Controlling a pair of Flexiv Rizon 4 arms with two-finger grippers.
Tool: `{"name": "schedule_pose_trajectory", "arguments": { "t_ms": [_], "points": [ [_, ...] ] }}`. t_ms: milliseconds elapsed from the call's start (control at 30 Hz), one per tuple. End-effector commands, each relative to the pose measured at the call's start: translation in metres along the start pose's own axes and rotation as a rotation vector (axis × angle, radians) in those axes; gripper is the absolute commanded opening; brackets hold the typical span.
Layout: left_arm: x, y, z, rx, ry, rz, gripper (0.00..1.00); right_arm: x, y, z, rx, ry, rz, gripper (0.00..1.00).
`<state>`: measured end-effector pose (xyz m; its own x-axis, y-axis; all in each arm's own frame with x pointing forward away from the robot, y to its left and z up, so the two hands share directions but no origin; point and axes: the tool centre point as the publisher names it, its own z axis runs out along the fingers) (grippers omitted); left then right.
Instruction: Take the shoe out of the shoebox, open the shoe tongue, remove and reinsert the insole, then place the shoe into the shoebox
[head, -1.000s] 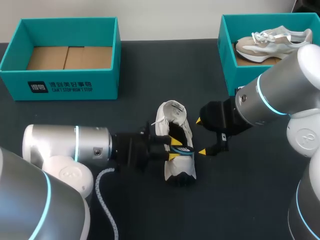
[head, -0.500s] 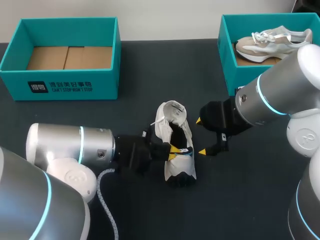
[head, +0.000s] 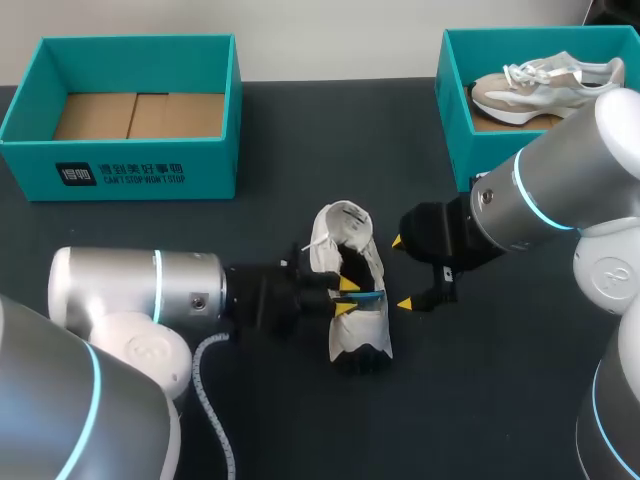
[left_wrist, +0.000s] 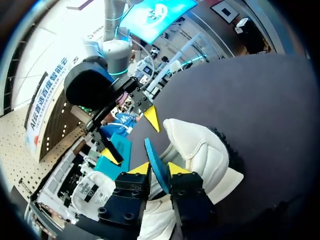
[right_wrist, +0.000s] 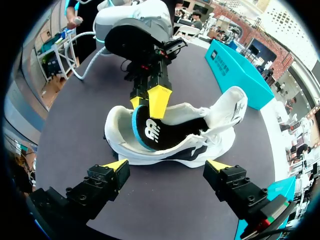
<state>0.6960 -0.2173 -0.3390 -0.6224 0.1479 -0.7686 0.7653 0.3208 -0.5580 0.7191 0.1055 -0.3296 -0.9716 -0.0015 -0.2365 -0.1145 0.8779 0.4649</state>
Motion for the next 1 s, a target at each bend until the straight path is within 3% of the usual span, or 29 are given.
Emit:
{"name": "schedule_pose_trajectory", "arguments": {
  "t_ms": [33,67,367,1000],
  "points": [
    [-0.004,-0.007,-0.015,0.029,-0.039,0.002,0.50,0.002,0.000,0.000,0.001,-0.002,-0.001,1.00],
    [-0.005,-0.009,-0.016,0.033,-0.043,0.001,0.54,0.002,0.000,0.000,0.001,-0.002,-0.001,1.00],
    [-0.005,-0.014,-0.014,0.050,-0.027,-0.020,0.49,0.002,0.000,0.000,0.001,-0.002,-0.001,1.00],
    [0.007,-0.013,-0.007,-0.039,0.057,-0.070,0.40,0.002,0.000,0.000,0.001,-0.002,-0.001,1.00]
  ]
}}
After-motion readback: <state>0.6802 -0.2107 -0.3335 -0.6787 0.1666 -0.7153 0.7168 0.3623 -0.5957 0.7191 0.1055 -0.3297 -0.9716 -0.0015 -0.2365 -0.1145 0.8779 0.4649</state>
